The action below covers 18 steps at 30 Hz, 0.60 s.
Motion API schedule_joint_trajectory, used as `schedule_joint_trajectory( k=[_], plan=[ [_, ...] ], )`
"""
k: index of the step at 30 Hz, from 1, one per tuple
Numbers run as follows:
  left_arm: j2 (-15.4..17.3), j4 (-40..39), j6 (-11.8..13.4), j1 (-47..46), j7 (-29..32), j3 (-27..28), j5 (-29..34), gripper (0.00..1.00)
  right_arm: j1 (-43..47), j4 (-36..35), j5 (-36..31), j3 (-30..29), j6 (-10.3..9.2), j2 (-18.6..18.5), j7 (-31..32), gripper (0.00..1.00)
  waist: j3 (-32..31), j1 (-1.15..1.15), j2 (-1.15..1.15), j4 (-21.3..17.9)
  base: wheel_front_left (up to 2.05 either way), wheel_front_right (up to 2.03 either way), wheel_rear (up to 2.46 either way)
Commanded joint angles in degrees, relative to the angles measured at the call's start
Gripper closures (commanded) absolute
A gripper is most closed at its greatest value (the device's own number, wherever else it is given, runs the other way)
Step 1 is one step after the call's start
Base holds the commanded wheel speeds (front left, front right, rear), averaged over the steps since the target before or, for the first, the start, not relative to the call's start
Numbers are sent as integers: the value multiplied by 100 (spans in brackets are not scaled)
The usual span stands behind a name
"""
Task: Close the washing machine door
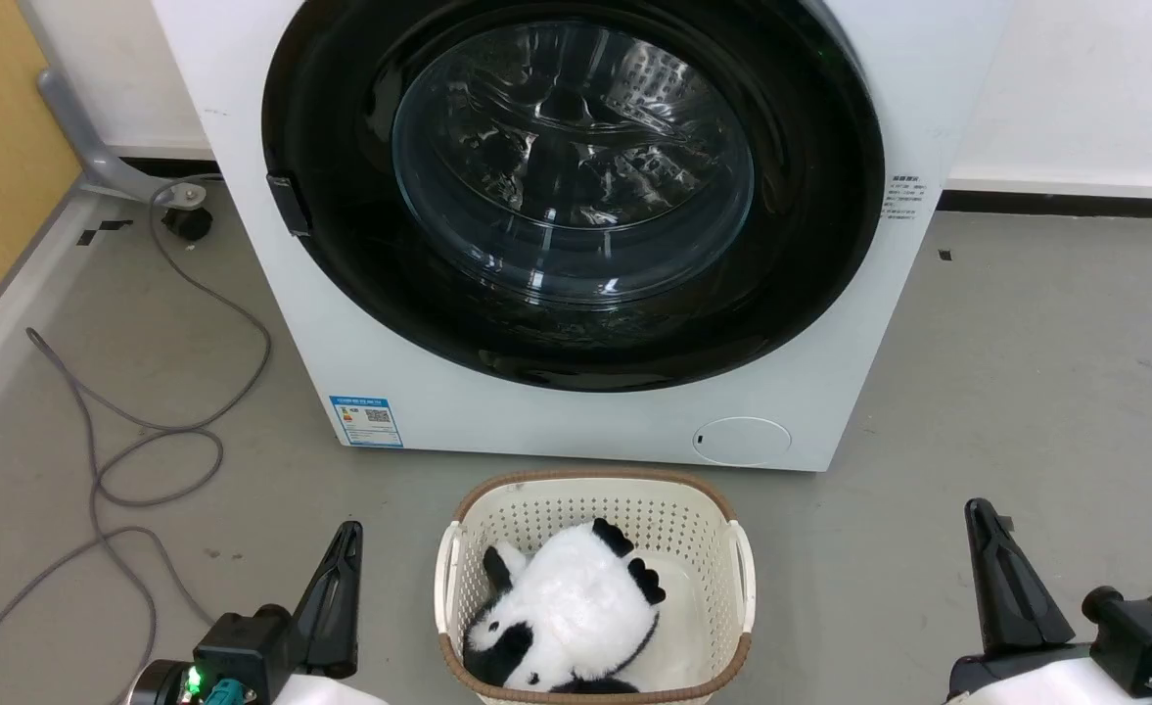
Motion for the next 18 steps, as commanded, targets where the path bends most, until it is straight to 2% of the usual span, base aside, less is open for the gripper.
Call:
schedule_joint_trajectory(
  k=[1, 18],
  plan=[
    [2, -31, 39, -44, 28, 14, 57, 100, -49, -38, -59, 13, -1, 24, 44, 100, -1, 0, 0, -5, 0, 0, 0],
    [2, -116, 130, -88, 227, 21, 129, 100, -97, -83, -207, 34, -1, 49, 244, 100, -10, 0, 0, -62, 0, 0, 0]
  ],
)
